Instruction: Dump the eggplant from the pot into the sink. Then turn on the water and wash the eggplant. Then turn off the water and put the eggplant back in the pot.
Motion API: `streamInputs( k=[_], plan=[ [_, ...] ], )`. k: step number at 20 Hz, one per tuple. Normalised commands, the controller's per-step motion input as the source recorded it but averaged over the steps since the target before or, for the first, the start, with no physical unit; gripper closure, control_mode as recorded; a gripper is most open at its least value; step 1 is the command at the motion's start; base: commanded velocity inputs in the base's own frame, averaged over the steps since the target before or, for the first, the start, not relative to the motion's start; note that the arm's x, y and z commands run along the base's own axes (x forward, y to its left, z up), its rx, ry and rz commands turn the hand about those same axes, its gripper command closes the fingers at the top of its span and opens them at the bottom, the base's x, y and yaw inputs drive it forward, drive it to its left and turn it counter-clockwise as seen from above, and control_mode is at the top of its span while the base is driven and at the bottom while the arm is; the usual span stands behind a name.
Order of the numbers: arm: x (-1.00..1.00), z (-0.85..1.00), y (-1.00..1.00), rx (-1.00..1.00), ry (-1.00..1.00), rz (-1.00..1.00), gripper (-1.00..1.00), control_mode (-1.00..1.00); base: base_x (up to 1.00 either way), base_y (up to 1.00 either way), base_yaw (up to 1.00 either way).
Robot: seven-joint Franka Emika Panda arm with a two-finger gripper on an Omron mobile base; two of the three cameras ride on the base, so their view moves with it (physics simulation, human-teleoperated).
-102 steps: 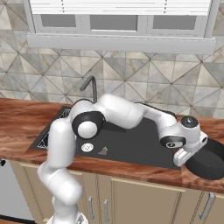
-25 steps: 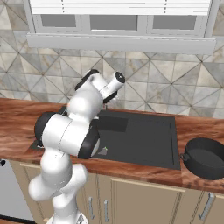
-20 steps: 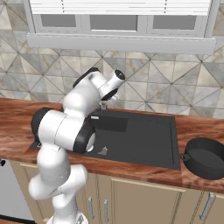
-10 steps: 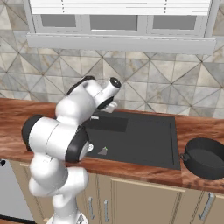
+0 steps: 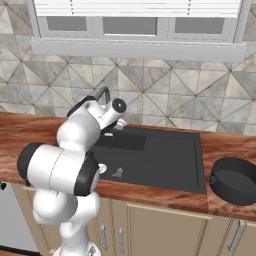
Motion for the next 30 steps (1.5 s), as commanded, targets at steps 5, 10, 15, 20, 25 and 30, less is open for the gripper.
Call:
streamInputs(
  k=[5, 10, 15, 20, 25, 30],
  plan=[
    [0.2, -0.05, -0.57, 0.0, -0.06, 0.04, -1.0, -1.0, 0.0, 0.0, 0.0],
    [0.21, -0.17, -0.5, 0.0, 0.0, 0.07, -1.0, -1.0, 0.0, 0.0, 0.0],
    [0.19, -0.35, -0.2, 0.0, -0.02, 0.1, -1.0, -1.0, 0.0, 0.0, 0.0],
    [0.15, -0.6, -0.11, 0.0, -0.03, 0.11, -1.0, -1.0, 0.0, 0.0, 0.0],
    [0.06, -0.69, -0.05, 0.0, -0.12, 0.1, -1.0, -1.0, 0.0, 0.0, 0.0],
    [0.13, -0.55, -0.06, 0.0, -0.25, 0.09, -1.0, -1.0, 0.0, 0.0, 0.0]
  ],
)
